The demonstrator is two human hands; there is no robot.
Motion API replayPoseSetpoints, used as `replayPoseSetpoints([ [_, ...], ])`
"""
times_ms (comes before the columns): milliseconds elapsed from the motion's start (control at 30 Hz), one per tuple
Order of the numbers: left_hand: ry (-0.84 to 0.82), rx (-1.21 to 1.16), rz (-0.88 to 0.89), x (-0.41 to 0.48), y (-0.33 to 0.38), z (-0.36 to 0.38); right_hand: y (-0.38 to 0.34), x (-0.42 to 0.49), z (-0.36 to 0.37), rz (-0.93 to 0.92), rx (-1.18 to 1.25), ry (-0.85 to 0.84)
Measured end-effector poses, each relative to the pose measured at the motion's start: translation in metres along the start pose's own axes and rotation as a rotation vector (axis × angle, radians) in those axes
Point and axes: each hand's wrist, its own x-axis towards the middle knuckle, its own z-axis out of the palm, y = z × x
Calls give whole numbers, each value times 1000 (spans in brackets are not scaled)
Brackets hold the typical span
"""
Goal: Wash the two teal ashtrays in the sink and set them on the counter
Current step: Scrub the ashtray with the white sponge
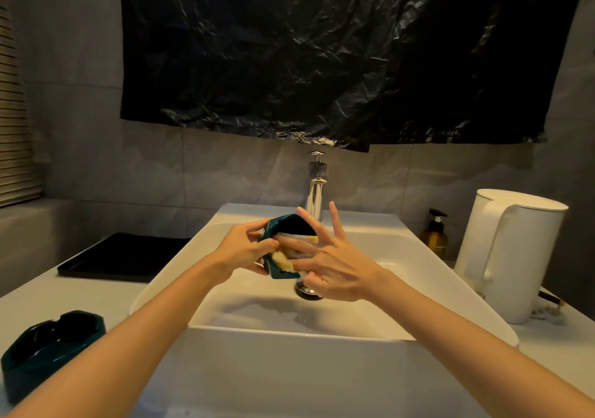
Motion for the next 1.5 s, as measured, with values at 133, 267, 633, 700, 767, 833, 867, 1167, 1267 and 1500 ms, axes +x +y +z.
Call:
replayPoseSetpoints([
  [133,8,5,-4,2,-1,-1,12,-8,-15,-43,-47,9],
  [267,33,0,12,4,-1,1,5,-13,-19,-20,-108,5],
  [633,32,18,35,1,1,5,-21,-5,-4,53,89,-29],
  [700,39,7,38,1,2,5,-24,-5,-7,114,11,-16],
  [767,60,-7,52,1,3,4,-28,-4,-9,132,-8,-2],
  [833,78,-25,60,1,3,3,-30,-3,-12,112,60,-6],
  [867,75,-26,59,1,3,3,-30,-3,-13,96,88,-12],
  [1167,70,-12,62,-1,7,8,-26,1,-11,246,-121,-33],
  [1267,119,-63,69,0,6,5,-26,-3,-12,213,-274,-59],
  [1500,175,-90,78,0,7,7,-34,11,-9,170,15,-53],
])
